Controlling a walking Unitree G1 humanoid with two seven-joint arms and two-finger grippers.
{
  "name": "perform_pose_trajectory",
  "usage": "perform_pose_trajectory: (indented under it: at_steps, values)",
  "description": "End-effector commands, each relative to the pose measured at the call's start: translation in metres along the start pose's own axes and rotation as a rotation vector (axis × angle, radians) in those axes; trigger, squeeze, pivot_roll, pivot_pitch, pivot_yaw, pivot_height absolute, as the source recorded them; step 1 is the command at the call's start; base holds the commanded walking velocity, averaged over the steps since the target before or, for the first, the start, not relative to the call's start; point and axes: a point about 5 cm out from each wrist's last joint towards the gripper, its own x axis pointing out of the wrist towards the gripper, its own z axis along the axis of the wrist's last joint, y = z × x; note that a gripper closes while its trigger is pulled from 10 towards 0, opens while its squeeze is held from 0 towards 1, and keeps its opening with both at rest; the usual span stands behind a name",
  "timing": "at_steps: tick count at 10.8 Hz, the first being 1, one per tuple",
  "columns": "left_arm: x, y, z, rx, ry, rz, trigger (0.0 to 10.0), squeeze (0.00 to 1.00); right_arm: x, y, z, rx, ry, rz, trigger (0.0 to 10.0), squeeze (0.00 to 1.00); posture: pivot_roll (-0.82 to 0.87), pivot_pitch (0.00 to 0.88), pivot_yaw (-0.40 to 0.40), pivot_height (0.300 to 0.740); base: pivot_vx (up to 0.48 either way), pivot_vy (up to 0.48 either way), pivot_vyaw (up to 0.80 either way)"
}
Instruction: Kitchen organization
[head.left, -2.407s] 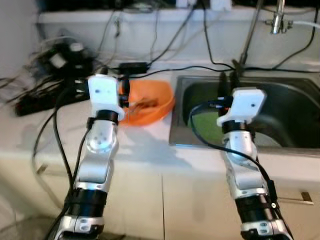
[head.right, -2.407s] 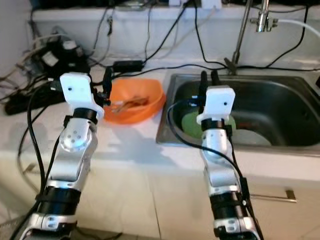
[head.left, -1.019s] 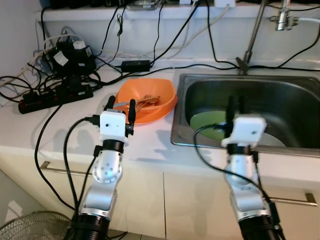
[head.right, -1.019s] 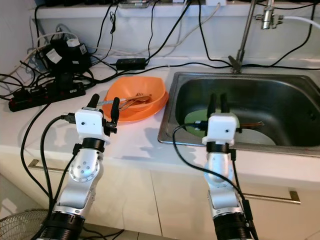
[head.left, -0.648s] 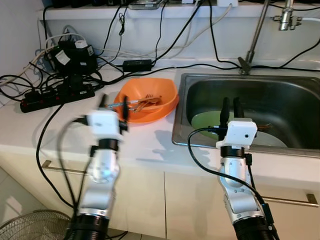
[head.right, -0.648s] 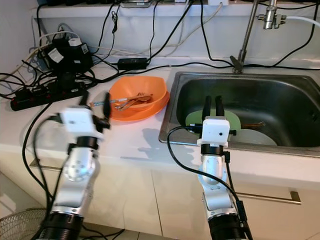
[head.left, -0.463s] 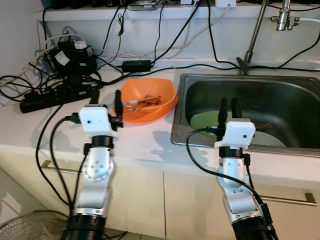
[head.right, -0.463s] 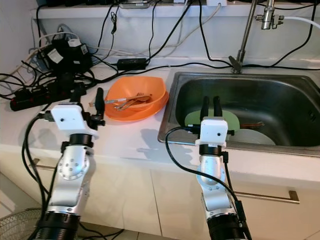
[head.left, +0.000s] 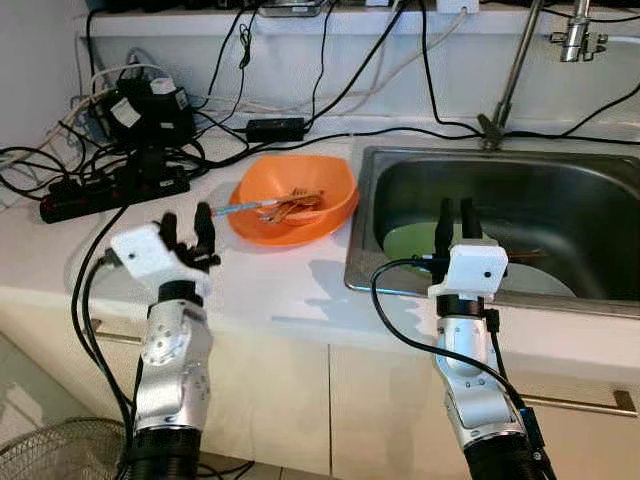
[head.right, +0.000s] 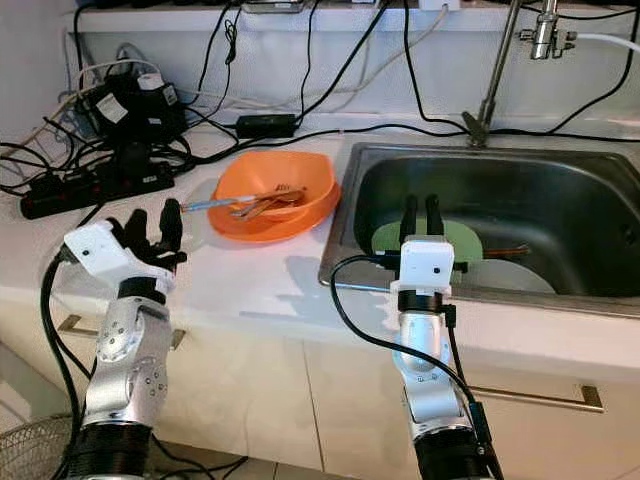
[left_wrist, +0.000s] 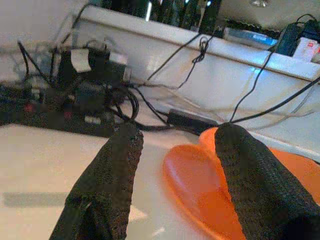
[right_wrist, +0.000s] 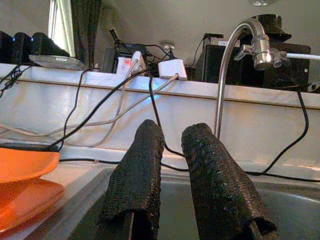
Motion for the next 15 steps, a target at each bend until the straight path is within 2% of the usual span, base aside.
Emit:
perform_pose_trajectory:
  at_steps: [1, 4, 8, 13, 15]
  values:
    - [0.006, -0.005, 0.003, -0.027, -0.003, -0.032, 10.0, 0.00, 0.005, 0.001, 0.003, 0.001, -0.016, -0.004, 10.0, 0.00, 0.05, 0.000, 0.076, 0.740, 0.000, 0.000, 0.00]
    - [0.008, -0.016, -0.008, -0.106, 0.078, -0.175, 10.0, 0.00, 0.007, 0.002, 0.003, 0.004, -0.021, -0.006, 10.0, 0.00, 0.05, 0.000, 0.074, 0.740, 0.000, 0.000, 0.00]
    - [0.014, -0.015, -0.011, -0.115, 0.083, -0.177, 10.0, 0.00, 0.007, 0.003, 0.003, 0.008, -0.020, -0.003, 10.0, 0.00, 0.05, 0.000, 0.075, 0.740, 0.000, 0.000, 0.00]
    - [0.026, -0.021, -0.011, -0.118, 0.071, -0.191, 10.0, 0.00, 0.007, -0.003, 0.000, 0.010, -0.024, -0.011, 10.0, 0.00, 0.04, 0.000, 0.076, 0.740, 0.000, 0.000, 0.00]
    - [0.029, -0.020, -0.011, -0.108, 0.071, -0.195, 10.0, 0.00, 0.009, -0.013, -0.009, 0.032, 0.026, -0.018, 10.0, 0.00, 0.04, 0.000, 0.081, 0.740, 0.000, 0.000, 0.00]
